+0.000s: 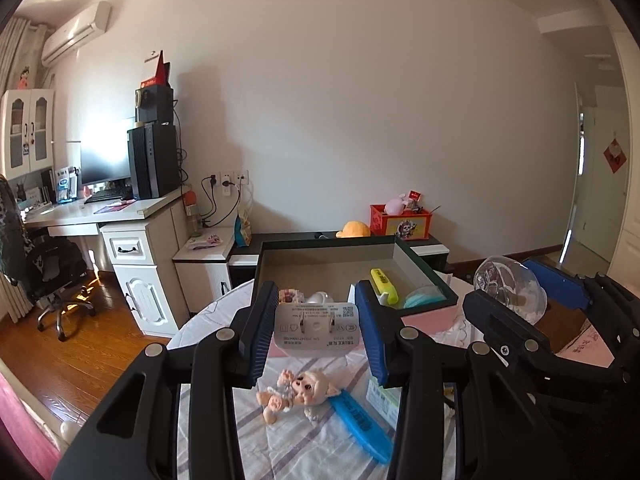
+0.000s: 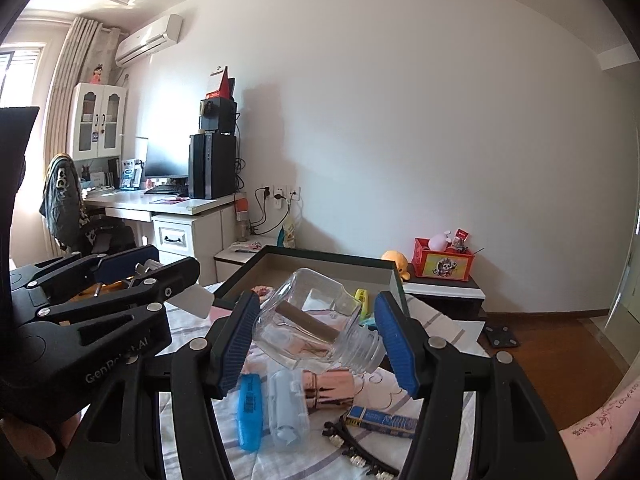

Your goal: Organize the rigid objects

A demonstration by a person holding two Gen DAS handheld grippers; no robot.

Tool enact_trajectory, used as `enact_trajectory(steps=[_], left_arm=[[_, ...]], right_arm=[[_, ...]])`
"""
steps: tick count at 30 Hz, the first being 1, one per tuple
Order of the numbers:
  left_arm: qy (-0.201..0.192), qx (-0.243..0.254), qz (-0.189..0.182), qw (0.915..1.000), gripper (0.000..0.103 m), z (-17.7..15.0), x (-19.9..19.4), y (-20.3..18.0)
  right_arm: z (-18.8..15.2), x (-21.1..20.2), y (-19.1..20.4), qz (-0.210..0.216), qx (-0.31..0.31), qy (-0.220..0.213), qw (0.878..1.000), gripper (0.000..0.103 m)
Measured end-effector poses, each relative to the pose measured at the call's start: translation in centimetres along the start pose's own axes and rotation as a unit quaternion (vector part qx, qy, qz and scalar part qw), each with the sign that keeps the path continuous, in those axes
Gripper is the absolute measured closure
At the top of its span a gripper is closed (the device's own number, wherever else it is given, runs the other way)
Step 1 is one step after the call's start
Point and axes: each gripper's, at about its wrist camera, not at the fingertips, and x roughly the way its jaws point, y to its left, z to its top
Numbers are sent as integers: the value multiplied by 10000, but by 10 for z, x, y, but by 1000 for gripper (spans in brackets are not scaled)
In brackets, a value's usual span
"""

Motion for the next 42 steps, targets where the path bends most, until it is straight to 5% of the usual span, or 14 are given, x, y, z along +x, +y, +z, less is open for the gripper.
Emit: enact_trajectory(steps=[5,9,15,20,24,30,35,37,42], left_arm=[[246,29,-127,9996,63,31,65,3],[722,43,-211,9972,63,42,131,10],[1689,86,-127,9855,63,26,226,22],[2033,43,-87,9791,62,16,261,27],[1982,94,-16,9801,60,15,259,23],[1609,68,156,9868,15,24,218,23],[916,105,354,9951,1,39,142,22],[556,103,431,9975,0,42,105,20],[-61,217,590,9980,0,36,24,13]], right_arm=[[27,51,-15,69,-47,105,9999,42],[36,113,-31,182,8,602,9980,42],[20,202,-44,191,69,1409,9898,42],[-2,239,-51,36,39,1862,9825,41],[-11,247,-57,96,223,2040,9787,41],[2,217,-62,-85,351,1683,9851,21],[21,154,-59,-140,467,1171,9919,16],[27,122,-56,-182,535,928,9941,0],[31,37,-37,-250,486,238,9982,0]])
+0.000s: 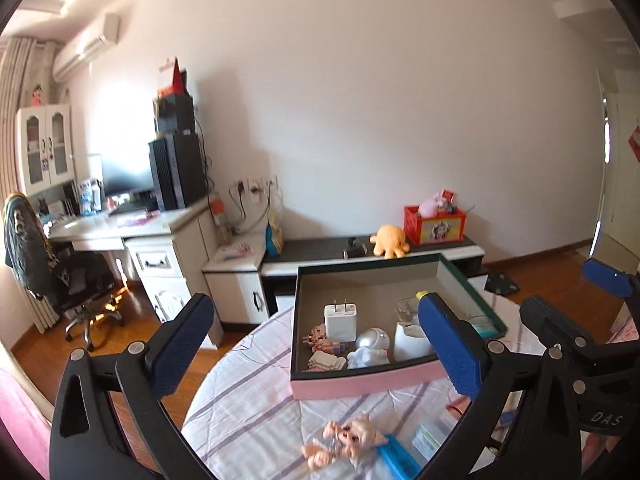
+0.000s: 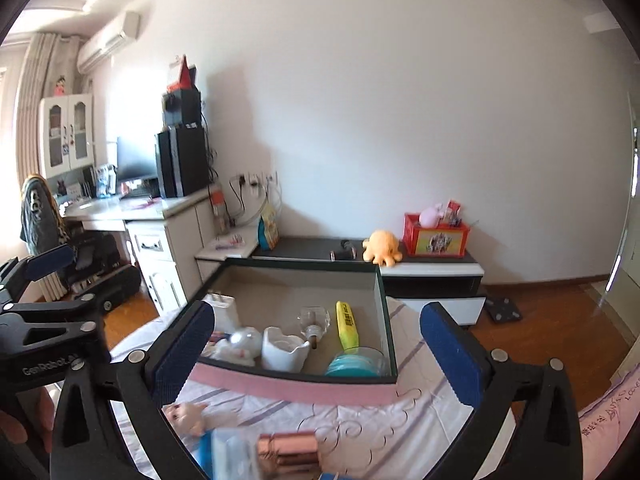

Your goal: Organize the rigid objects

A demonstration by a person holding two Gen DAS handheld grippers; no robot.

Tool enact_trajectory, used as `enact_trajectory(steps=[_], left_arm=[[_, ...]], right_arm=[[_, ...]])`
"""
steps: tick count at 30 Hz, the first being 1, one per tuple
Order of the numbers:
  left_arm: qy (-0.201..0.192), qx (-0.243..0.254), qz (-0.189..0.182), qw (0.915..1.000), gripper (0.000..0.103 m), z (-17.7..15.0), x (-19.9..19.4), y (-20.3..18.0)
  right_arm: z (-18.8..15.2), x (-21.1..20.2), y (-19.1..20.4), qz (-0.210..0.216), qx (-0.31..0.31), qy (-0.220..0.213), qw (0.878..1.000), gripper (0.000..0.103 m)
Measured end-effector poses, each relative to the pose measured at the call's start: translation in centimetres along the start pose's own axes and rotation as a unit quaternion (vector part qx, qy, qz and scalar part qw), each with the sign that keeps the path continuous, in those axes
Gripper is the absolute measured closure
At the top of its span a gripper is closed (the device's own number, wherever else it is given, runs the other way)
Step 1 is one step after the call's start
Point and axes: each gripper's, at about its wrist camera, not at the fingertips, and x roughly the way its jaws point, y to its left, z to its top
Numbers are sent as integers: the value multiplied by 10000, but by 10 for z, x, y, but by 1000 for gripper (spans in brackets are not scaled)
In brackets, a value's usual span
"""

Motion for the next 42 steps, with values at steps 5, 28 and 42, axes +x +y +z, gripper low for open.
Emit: enact_trajectory(steps=[5,28,42], left_arm=[[-307,-101,6,9995,0,-14,-66,3],[-1290,-293,347,9906,0,-37,-210,16],[-1249,-306,333,9911,0,-39,-205,14]], right_arm=[[-14,-78,16,-255,-46,-602,9978,0],[-27,-210,52,-505,-233,-1562,9862,0],[-33,-208,45,-518,-201,-1503,9871,0]])
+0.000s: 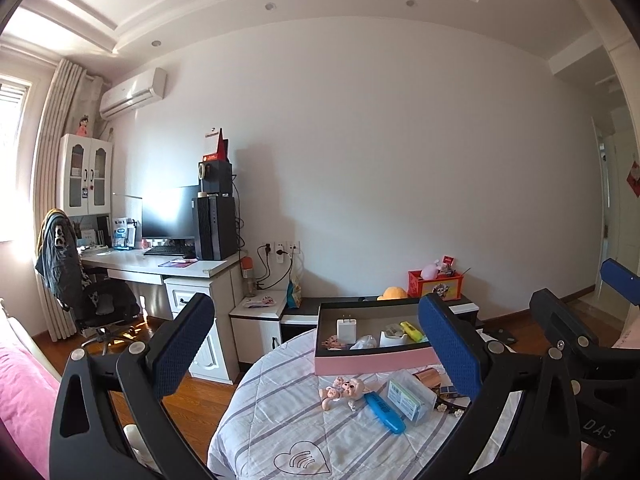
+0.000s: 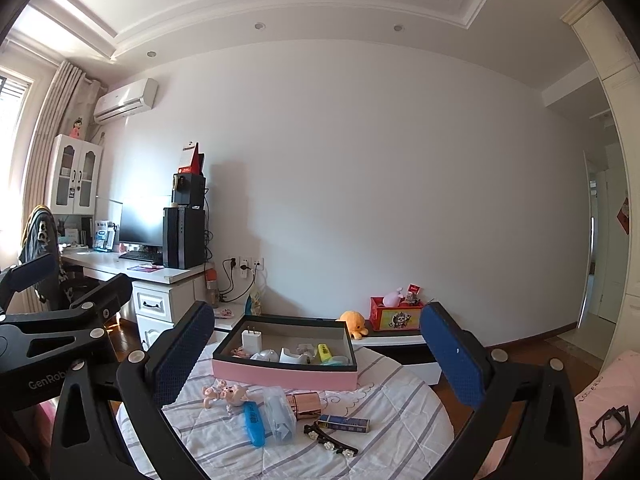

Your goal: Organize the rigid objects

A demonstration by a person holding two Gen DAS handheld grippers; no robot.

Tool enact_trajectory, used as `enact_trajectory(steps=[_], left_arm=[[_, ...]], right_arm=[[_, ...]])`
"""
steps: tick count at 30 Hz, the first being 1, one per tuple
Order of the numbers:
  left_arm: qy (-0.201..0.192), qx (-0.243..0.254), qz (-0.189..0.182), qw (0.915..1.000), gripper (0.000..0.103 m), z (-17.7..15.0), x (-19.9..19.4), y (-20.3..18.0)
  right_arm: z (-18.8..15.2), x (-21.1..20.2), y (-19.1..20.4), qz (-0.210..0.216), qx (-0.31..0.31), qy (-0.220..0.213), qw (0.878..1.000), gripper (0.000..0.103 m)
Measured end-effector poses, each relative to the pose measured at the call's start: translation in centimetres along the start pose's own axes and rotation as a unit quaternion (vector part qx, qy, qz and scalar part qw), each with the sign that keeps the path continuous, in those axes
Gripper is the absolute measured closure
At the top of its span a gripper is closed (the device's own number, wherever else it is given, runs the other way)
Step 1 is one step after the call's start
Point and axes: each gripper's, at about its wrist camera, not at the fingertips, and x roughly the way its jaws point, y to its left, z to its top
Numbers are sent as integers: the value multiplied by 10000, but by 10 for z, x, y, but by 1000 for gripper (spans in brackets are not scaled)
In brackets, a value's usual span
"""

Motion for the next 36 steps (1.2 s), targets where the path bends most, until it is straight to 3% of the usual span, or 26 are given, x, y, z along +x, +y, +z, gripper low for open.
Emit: enact_trajectory(steps=[14,21,24,28,31,36], left_arm=[[224,29,-91,9997,0,-9,16,-5],[796,40,-391,9961,0,-29,47,-4],[1120,169,-342,9930,0,-45,66,-2],[1871,206,-274,9818,0,-79,103,7],[2527,35,-365,9668,0,-106,134,14],[3185,32,-461,9468,0,-142,176,8]], right_arm=[[-9,14,-6,-48,36,212,9998,0],[-26,38,-11,-59,51,574,9983,0],[-39,53,-15,-77,70,820,9966,0],[-65,80,-26,-191,103,1252,9919,0],[-85,101,-36,-289,125,1596,9867,0],[-113,131,-49,-360,185,2053,9779,0]])
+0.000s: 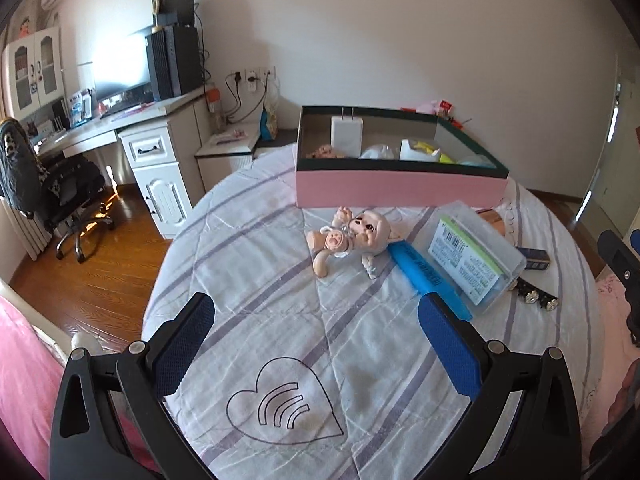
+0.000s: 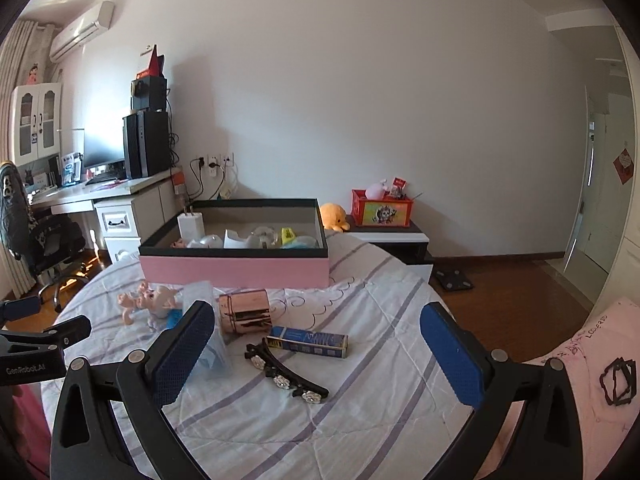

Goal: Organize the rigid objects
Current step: 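Grasp the doll figure with the left gripper while the right grasps the rose-gold cylinder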

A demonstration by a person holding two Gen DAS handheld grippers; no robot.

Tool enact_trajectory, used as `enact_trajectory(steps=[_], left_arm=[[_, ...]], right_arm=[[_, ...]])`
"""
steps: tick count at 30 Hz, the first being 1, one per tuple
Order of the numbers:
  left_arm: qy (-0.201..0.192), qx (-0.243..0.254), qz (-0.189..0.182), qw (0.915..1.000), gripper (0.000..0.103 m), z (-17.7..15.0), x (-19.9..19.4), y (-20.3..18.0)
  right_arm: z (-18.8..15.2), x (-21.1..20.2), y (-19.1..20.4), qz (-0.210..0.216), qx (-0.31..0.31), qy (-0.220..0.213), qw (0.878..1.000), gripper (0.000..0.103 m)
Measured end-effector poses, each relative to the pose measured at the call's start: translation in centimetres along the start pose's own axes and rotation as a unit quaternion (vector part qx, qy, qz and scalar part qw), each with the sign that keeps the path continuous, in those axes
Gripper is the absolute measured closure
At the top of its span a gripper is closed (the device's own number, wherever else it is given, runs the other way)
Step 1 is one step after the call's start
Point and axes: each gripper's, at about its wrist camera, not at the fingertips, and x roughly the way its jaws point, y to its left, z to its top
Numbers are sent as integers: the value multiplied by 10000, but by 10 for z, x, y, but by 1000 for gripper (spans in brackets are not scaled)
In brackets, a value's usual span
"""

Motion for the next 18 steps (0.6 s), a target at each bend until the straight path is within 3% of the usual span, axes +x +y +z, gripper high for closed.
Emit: enact_trajectory(steps=[7,12,17,18], left_arm=[[582,233,11,9980,0,20,61,-8],[918,351,-176,9950,0,37,96,-10],[973,557,-275,9933,0,45,118,-18],[986,583,-330,9929,5,45,120,-20]], right_arm=[[-7,46,-9,-46,-32,478,9988,0],[-8,71,-16,39,14,893,9960,0],[-3,87,-15,186,-43,1068,9941,0],[-2,89,-13,216,-71,1102,9937,0]])
